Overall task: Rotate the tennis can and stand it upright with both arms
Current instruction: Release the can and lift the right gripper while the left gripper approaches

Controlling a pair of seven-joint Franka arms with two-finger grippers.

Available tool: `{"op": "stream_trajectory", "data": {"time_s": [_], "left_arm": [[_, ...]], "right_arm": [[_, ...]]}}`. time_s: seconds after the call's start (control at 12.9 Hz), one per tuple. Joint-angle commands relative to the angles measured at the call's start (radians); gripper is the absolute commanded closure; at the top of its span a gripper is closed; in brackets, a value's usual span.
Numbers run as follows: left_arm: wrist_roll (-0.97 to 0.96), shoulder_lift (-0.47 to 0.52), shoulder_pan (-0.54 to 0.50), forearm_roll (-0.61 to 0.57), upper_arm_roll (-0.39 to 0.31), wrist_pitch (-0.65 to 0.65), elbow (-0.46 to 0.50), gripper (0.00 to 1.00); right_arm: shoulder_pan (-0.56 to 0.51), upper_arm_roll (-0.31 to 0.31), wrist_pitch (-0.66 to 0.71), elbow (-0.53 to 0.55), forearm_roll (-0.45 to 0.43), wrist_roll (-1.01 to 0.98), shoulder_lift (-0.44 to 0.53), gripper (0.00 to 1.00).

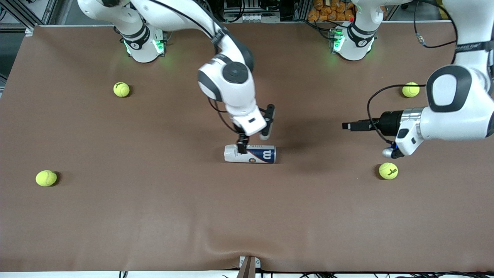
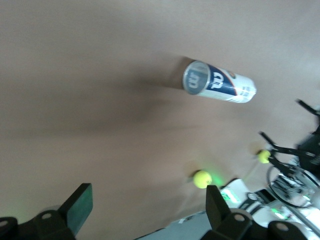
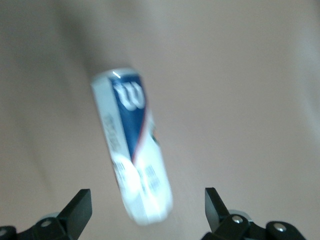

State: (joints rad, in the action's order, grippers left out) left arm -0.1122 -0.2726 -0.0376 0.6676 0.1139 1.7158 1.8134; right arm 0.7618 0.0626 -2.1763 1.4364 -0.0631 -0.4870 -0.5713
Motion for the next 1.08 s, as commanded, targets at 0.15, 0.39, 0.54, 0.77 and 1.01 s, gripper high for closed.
{"op": "stream_trajectory", "data": {"time_s": [0.15,0.39,0.54,0.77,1.01], "left_arm": [[0.044,-0.083,0.004,0.197,0.018,0.088,0.018,0.0],[0.12,-0.169,0.039,0.292,0.024,0.116,0.009,0.0],[0.195,-0.229,0.051,0.367,0.026,0.123,0.007,0.0],[0.397,-0.328,0.061,0.527,0.026,0.126,0.006,0.0],[0.519,-0.405,0.102,0.634,0.024,0.175,-0.02,0.0]], "right_arm": [[-0.319,-0.023,0.146,0.052,0.022,0.031,0.163,0.0],[-0.502,-0.018,0.307,0.052,0.023,0.051,0.278,0.0],[-0.609,-0.017,0.441,0.053,0.058,0.131,0.358,0.0],[-0.665,0.034,0.575,0.053,0.077,0.234,0.445,0.0],[-0.73,0.034,0.63,0.053,0.088,0.338,0.51,0.0]]}}
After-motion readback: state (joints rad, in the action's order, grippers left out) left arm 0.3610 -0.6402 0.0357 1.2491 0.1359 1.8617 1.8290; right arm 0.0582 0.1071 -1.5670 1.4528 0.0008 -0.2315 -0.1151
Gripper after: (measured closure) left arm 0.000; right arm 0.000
